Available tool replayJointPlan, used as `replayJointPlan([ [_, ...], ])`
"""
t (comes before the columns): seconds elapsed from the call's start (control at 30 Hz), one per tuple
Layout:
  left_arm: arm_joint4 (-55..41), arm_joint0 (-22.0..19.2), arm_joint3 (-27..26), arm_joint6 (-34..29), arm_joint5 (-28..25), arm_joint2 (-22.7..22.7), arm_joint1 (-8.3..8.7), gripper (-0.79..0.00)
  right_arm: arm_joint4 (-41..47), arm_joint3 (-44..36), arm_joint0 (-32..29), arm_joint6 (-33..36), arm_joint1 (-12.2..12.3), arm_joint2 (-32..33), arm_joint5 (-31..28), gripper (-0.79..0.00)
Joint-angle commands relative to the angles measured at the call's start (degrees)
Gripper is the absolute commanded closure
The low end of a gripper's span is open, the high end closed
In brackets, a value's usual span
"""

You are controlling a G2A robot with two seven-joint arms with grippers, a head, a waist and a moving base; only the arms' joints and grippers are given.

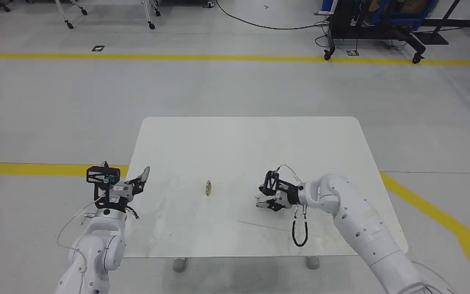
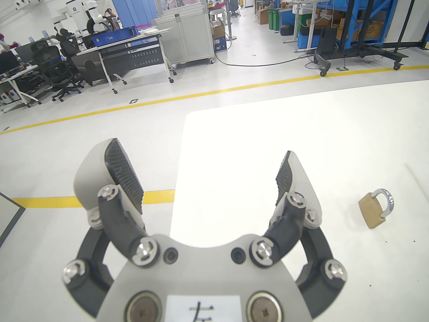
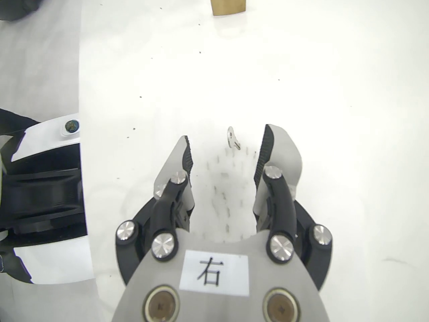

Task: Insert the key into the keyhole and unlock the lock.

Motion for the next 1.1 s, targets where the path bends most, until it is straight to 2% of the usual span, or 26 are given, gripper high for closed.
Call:
replayJointPlan([
  [0.0, 0.0, 0.0, 0.0, 0.0, 0.0, 0.0, 0.0, -0.785, -0.9, -0.6, -0.1, 0.1, 0.0, -0.4, 1.3, -0.299],
  [0.1, 0.0, 0.0, 0.0, 0.0, 0.0, 0.0, 0.0, -0.785, -2.3, -1.4, -0.2, 0.1, 0.0, -1.1, 2.9, -0.271],
  [0.23, 0.0, 0.0, 0.0, 0.0, 0.0, 0.0, 0.0, -0.785, -3.5, -2.3, -0.3, 0.2, -0.1, -2.2, 4.2, -0.191],
  [0.27, 0.0, 0.0, 0.0, 0.0, 0.0, 0.0, 0.0, -0.785, -3.9, -2.5, -0.3, 0.4, -0.1, -2.6, 4.3, -0.123],
  [0.3, 0.0, 0.0, 0.0, 0.0, 0.0, 0.0, 0.0, -0.785, -4.2, -2.7, -0.3, 0.3, -0.1, -2.8, 4.6, 0.0],
  [0.53, 0.0, 0.0, 0.0, 0.0, 0.0, 0.0, 0.0, -0.785, -7.1, -4.8, -2.0, -4.0, 0.6, -1.8, 5.1, 0.0],
  [0.7, 0.0, 0.0, 0.0, 0.0, 0.0, 0.0, 0.0, -0.785, -10.3, -6.1, -5.3, -13.2, 1.5, 0.6, 5.1, 0.0],
  [0.93, 0.0, 0.0, 0.0, 0.0, 0.0, 0.0, 0.0, -0.785, -13.4, -2.2, -6.9, -26.8, 1.9, 1.6, 5.3, 0.0],
  [1.07, 0.0, 0.0, 0.0, 0.0, 0.0, 0.0, 0.0, -0.785, -13.1, -1.6, -6.9, -27.8, 1.9, 1.6, 5.0, 0.0],
])
